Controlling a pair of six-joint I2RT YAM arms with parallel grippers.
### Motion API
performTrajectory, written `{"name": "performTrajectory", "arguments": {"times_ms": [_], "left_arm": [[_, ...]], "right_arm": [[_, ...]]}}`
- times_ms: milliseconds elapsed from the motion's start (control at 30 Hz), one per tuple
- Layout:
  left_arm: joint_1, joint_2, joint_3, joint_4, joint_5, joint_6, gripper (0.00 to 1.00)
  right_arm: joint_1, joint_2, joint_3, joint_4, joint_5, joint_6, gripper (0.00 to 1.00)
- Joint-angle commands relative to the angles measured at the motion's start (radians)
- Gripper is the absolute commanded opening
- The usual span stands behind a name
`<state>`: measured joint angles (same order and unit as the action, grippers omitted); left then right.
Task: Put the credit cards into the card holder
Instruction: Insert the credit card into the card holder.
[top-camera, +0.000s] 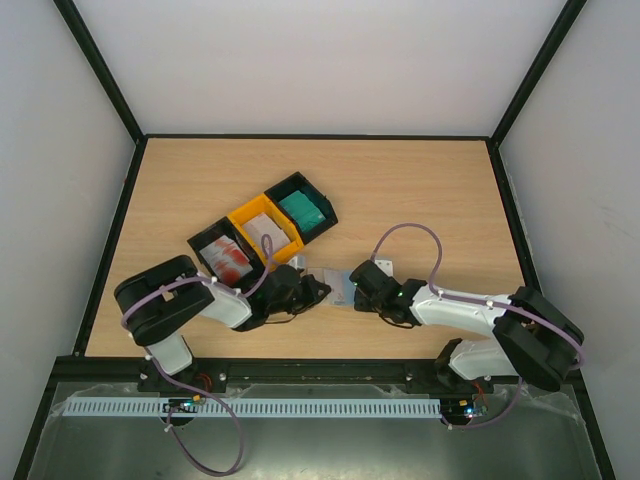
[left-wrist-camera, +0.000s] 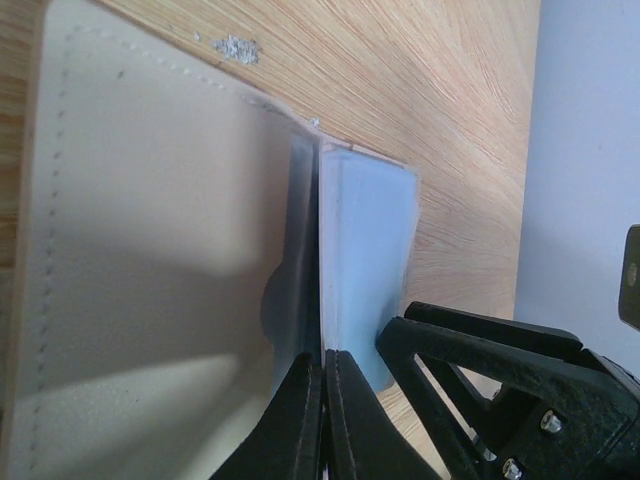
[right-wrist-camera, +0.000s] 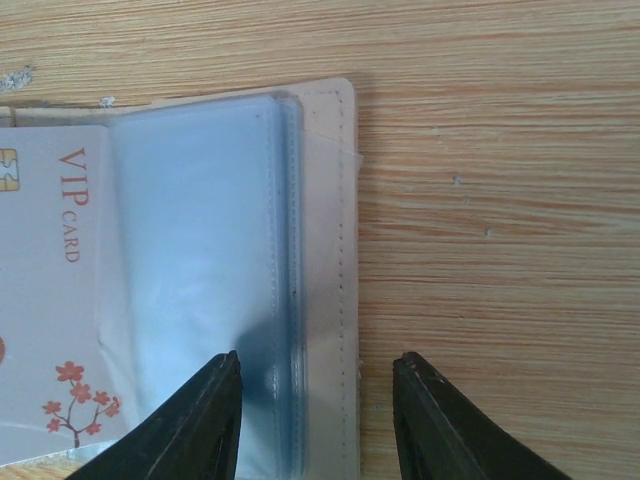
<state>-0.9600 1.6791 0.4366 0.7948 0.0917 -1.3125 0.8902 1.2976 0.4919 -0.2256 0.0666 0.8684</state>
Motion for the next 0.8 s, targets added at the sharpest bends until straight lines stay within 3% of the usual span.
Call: {"name": "performTrajectory", "arguments": {"times_ms": [0,233,767], "left_arm": [[-0.008,0.034,-0.013,0.062,0.028,-0.013,0.02],[-0.012,0.071,0.000,0.092,0.044,0.009,0.02],[-0.035,0.149,0.123,0.000,0.127,0.145,0.02]], "right_arm": [[0.002,-0.004,-0.032,-0.032,-0.010,0.023,0.41],[0.001,-0.009,-0.040,-0.025,-0.018,0.028,0.41],[0.000,0.000,-0.024,-0.006,-0.045,0.023,0.30]]}}
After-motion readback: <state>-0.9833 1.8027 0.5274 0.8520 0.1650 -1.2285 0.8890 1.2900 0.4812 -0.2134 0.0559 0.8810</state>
